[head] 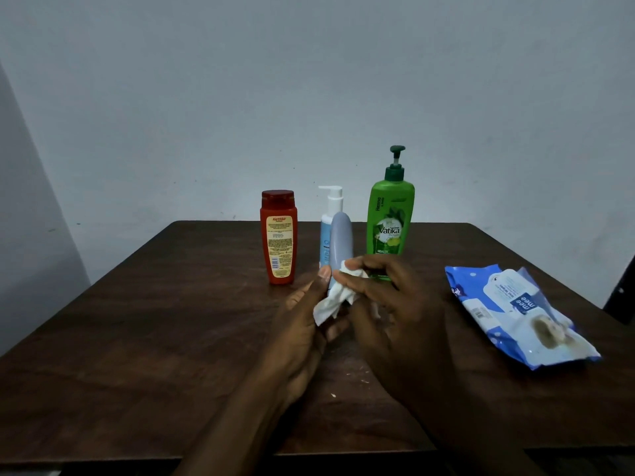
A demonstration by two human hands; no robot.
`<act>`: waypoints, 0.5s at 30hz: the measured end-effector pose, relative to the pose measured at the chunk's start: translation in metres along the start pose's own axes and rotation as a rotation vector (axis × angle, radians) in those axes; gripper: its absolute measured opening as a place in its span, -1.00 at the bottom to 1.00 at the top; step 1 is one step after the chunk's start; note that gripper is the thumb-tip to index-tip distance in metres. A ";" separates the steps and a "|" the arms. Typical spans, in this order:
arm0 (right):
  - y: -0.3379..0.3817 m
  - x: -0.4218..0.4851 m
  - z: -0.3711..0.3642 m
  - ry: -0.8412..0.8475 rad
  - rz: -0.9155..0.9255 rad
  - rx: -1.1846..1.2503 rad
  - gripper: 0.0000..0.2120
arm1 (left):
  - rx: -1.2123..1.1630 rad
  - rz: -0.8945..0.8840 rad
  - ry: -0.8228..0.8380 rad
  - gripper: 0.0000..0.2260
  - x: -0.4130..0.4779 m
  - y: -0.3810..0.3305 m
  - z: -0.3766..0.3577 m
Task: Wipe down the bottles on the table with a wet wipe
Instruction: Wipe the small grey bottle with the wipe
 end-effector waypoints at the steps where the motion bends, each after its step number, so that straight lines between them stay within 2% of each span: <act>1: 0.003 -0.002 -0.001 0.015 -0.006 0.013 -0.70 | -0.039 0.006 0.023 -0.77 -0.003 -0.001 0.000; 8: 0.002 -0.003 0.004 -0.030 0.082 -0.058 -0.77 | -0.087 0.012 0.059 -0.67 -0.014 -0.003 -0.001; 15: 0.001 0.001 0.009 -0.108 0.088 -0.022 -0.76 | -0.062 -0.035 0.076 -0.76 -0.015 -0.005 -0.003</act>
Point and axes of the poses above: each hand's wrist, its own x-axis towards the middle knuckle, its own z-axis out of the back of the hand, y = z × x, the point moved 2 cm from there along x, towards the middle knuckle, and after that the axes turned 12 degrees about x, right-handed, at the moved point
